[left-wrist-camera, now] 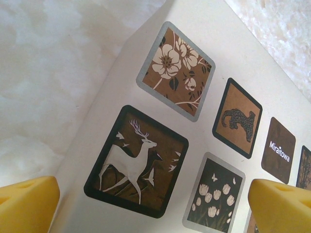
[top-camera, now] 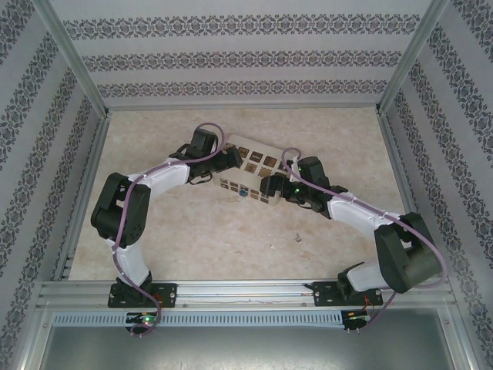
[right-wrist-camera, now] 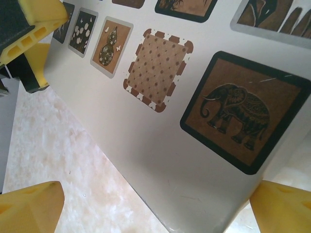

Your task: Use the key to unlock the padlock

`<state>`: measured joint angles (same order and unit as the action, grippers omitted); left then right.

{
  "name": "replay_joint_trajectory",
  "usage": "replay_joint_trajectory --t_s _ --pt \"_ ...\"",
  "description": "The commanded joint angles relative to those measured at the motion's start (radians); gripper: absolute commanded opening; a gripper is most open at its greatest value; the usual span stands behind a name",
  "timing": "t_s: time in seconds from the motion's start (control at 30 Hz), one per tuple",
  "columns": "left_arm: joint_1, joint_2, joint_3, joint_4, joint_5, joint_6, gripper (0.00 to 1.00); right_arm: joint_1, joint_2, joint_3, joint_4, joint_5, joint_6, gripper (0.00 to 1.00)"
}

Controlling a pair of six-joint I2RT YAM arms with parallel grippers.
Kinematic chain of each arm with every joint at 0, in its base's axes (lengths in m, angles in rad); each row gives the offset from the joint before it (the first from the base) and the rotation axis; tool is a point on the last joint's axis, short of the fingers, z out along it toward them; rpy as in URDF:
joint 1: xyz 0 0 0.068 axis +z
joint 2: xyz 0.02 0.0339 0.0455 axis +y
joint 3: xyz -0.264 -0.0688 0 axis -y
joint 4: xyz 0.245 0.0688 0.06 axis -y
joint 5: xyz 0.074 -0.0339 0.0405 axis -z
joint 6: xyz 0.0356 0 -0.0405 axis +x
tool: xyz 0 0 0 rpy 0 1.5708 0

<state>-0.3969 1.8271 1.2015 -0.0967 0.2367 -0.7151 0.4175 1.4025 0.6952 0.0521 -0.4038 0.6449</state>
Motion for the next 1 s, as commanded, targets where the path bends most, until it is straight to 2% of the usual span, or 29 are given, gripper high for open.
replay_joint_trajectory --t_s 0.0,0.33,0.67,0.97 --pt "0.006 -0.041 -0.011 0.031 0.062 0.000 0.99 0.019 -0.035 -0.009 -0.012 0.021 0.000 0.98" --pt "0.052 -0.125 -0.069 0.034 0.045 0.030 0.99 0.018 -0.104 0.015 -0.105 0.114 -0.040 0.98" --pt "0.074 -0.403 -0.282 0.084 -0.014 0.135 0.99 0.015 -0.275 0.079 -0.453 0.265 -0.137 0.97" --pt "0.070 -0.641 -0.504 0.147 0.025 0.077 0.99 0.009 -0.386 0.072 -0.727 0.279 -0.154 0.85"
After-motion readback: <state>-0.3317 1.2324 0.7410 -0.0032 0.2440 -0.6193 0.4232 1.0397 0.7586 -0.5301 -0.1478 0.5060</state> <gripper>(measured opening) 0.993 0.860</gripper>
